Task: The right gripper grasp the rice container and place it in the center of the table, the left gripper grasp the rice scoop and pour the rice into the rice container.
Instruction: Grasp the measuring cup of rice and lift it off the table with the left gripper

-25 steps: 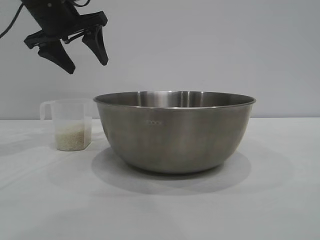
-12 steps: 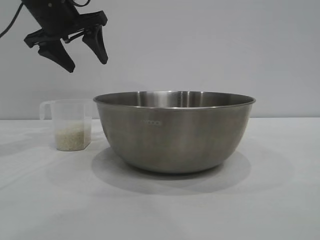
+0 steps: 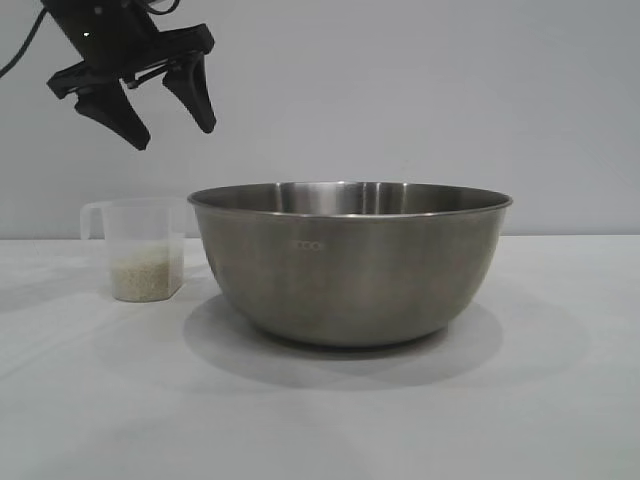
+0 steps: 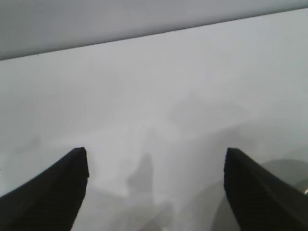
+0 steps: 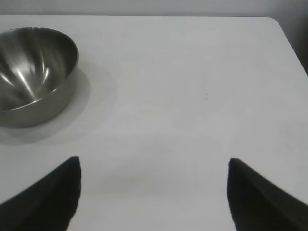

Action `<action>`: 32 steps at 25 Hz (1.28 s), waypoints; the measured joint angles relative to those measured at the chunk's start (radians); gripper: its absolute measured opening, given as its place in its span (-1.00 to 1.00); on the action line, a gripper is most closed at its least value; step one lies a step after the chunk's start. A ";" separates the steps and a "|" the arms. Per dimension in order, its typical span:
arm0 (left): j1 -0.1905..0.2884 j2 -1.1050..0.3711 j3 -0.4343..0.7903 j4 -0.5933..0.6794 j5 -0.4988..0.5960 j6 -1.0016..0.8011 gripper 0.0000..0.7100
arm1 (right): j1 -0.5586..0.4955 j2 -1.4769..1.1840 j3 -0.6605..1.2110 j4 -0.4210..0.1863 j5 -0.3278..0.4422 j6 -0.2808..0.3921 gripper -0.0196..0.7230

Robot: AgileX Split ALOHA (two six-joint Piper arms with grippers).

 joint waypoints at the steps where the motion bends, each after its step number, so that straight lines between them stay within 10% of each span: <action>1: 0.000 -0.015 0.000 0.022 0.014 -0.014 0.46 | 0.000 0.000 0.000 0.000 0.000 0.000 0.58; 32: 0.000 -0.310 0.018 0.425 0.519 -0.321 0.46 | 0.000 0.000 0.000 0.000 0.000 -0.004 0.58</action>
